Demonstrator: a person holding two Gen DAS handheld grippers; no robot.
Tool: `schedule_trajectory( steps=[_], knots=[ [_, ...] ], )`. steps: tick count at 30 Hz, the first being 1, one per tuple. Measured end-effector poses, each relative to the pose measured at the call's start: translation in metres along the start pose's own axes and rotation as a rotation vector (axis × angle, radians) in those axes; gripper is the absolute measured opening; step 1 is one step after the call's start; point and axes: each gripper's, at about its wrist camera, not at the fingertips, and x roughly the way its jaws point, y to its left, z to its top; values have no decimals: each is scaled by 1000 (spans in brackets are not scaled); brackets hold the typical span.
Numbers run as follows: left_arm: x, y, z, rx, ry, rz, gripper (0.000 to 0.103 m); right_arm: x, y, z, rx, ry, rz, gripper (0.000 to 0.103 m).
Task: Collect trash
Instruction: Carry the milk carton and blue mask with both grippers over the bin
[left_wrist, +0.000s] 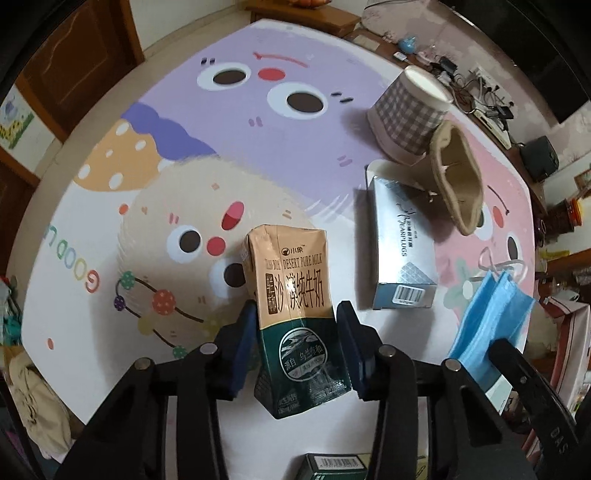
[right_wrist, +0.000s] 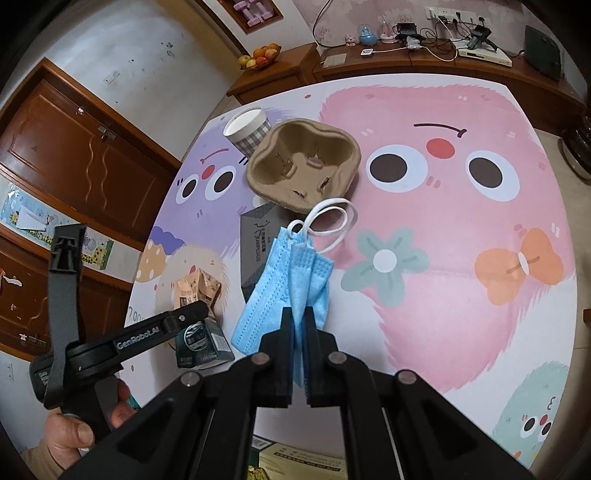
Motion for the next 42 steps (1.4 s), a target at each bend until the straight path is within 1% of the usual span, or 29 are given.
schedule_trajectory(
  steps=[6, 11, 17, 21, 23, 25, 26, 30, 31, 35, 39, 42],
  knots=[
    [-37, 6, -9, 43, -46, -34, 41, -8, 3, -8, 10, -11, -5, 3],
    [-71, 20, -24, 79, -71, -77, 41, -19, 13, -22, 17, -28, -12, 3],
    [-110, 39, -48, 170, -103, -150, 41, -40, 31, -54, 45, -74, -38, 3],
    [-136, 52, -69, 256, -116, -200, 41, -64, 52, -88, 83, -141, -60, 3],
    [-150, 62, -81, 316, -120, -226, 41, -74, 61, -104, 107, -168, -69, 3],
    [-162, 72, -93, 366, -127, -247, 41, -86, 76, -128, 138, -197, -80, 3],
    [-167, 77, -99, 389, -130, -258, 41, -88, 80, -136, 146, -203, -84, 3],
    [-179, 97, -124, 474, -124, -295, 41, -94, 105, -182, 190, -223, -111, 3],
    [-180, 103, -130, 497, -119, -300, 41, -93, 112, -197, 208, -223, -123, 3],
    [-176, 121, -161, 586, -81, -301, 41, -86, 128, -239, 267, -208, -137, 3],
    [-162, 134, -193, 645, -22, -290, 41, -71, 141, -279, 285, -136, -156, 3],
    [-149, 140, -213, 673, 7, -278, 41, -62, 143, -310, 306, -78, -166, 3]
  ],
)
